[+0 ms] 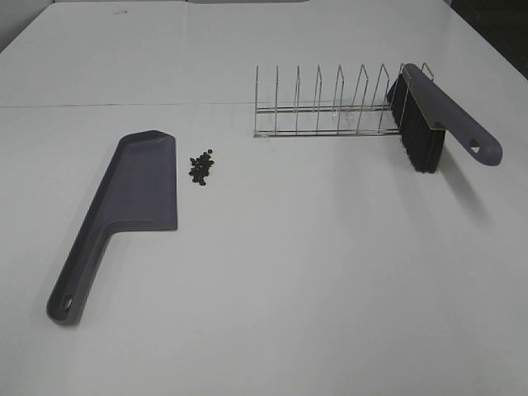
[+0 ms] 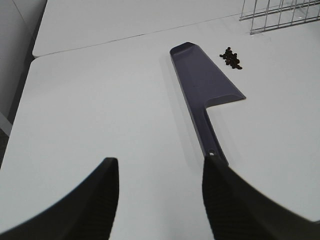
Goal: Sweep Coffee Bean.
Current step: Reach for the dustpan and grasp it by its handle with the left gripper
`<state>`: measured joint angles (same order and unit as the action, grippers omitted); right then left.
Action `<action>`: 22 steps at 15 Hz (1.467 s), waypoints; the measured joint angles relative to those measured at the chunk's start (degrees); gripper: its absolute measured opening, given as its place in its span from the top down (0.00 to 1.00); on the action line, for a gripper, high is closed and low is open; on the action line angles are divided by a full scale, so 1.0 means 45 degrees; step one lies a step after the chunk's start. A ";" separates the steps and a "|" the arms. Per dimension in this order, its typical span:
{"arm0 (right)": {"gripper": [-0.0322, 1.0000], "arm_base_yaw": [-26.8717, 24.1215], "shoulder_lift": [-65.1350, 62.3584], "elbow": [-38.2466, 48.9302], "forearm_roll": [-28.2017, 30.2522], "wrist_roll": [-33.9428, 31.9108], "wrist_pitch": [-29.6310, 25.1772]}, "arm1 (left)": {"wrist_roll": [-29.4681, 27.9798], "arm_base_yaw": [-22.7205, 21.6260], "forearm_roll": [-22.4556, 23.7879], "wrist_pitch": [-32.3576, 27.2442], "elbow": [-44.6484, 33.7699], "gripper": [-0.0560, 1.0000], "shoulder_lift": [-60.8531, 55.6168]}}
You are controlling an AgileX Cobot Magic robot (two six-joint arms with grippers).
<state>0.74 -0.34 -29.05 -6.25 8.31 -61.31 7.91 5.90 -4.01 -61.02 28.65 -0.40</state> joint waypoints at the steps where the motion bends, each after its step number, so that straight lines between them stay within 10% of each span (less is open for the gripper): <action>1: 0.23 0.0000 0.0000 0.0000 0.0000 0.0000 0.0000 | 0.0000 0.0000 0.0000 0.0000 0.0000 0.49 0.0000; 15: 0.23 0.0000 0.0000 0.0000 0.0000 0.0000 0.0000 | -0.0064 0.0000 0.0000 0.0306 0.0102 0.49 0.0038; 19: 0.23 0.0000 0.0000 0.0000 0.0000 0.0000 0.0000 | -0.0331 0.0000 -0.0025 0.5526 0.0267 0.49 0.3871; 22: 0.23 0.0000 0.0000 0.0000 0.0000 0.0000 0.0000 | -0.0331 0.0000 -0.0535 0.6850 0.0942 0.49 0.7257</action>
<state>0.74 -0.34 -29.05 -6.25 8.31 -61.31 6.42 5.90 -6.42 -30.19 32.89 32.26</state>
